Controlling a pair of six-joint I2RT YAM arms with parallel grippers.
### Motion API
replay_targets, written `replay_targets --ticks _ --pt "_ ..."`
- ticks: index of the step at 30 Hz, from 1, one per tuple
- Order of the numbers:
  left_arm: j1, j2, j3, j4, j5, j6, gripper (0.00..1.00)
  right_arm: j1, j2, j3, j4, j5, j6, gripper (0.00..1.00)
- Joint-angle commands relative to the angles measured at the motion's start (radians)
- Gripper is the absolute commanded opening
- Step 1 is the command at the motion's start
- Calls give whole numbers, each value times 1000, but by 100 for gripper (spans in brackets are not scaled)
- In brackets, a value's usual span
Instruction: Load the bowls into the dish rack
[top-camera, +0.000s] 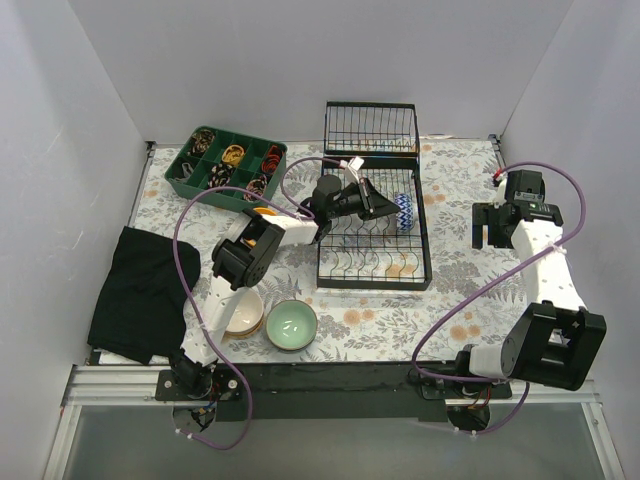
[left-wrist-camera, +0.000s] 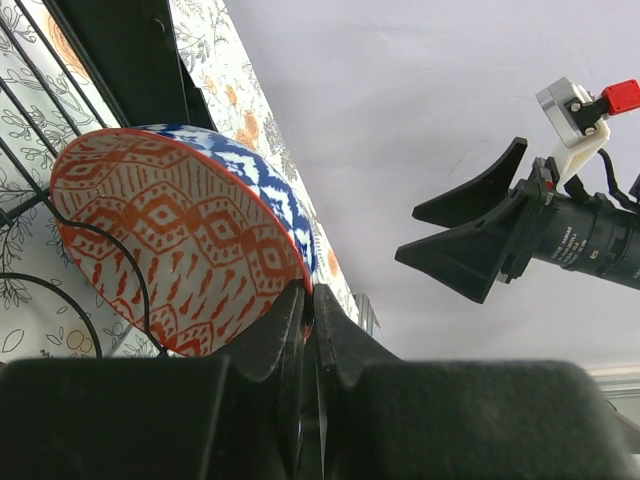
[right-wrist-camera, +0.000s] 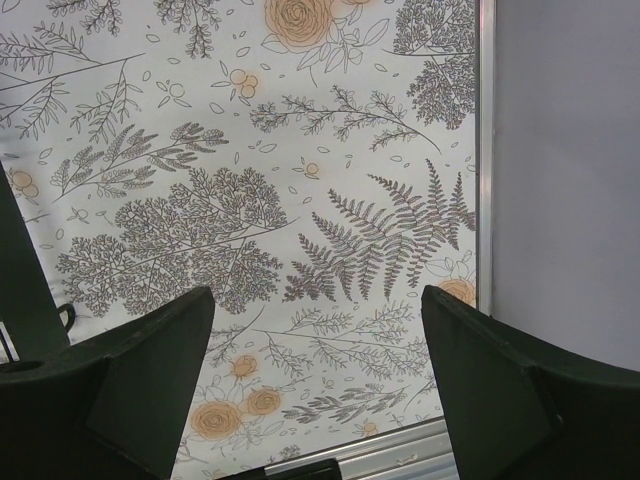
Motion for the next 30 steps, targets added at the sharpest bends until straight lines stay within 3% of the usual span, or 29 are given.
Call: replay_targets --ticks 1,2,6,18,24,28,29,30 --pt "-8 -98 -15 -42 5 30 10 -6 -41 -18 23 -11 14 92" --pt "-7 -100 -15 -46 5 33 21 -8 -43 -20 21 -10 13 93" --pt "-7 -115 0 -82 3 72 43 -8 -46 -15 21 -7 11 93" --pt "19 -339 2 -376 -6 356 57 -8 -32 24 15 -30 -64 93" --pt "54 -538 46 -871 -5 685 59 -6 3 60 49 -111 -87 93" --pt "113 -658 75 -1324 29 1063 60 -8 1 66 37 -270 -148 93" --pt "128 -699 83 -1406 32 1243 60 -6 -2 69 31 -330 -168 93" --pt "130 -718 94 -1491 46 1330 60 -6 -3 66 22 -350 -185 93"
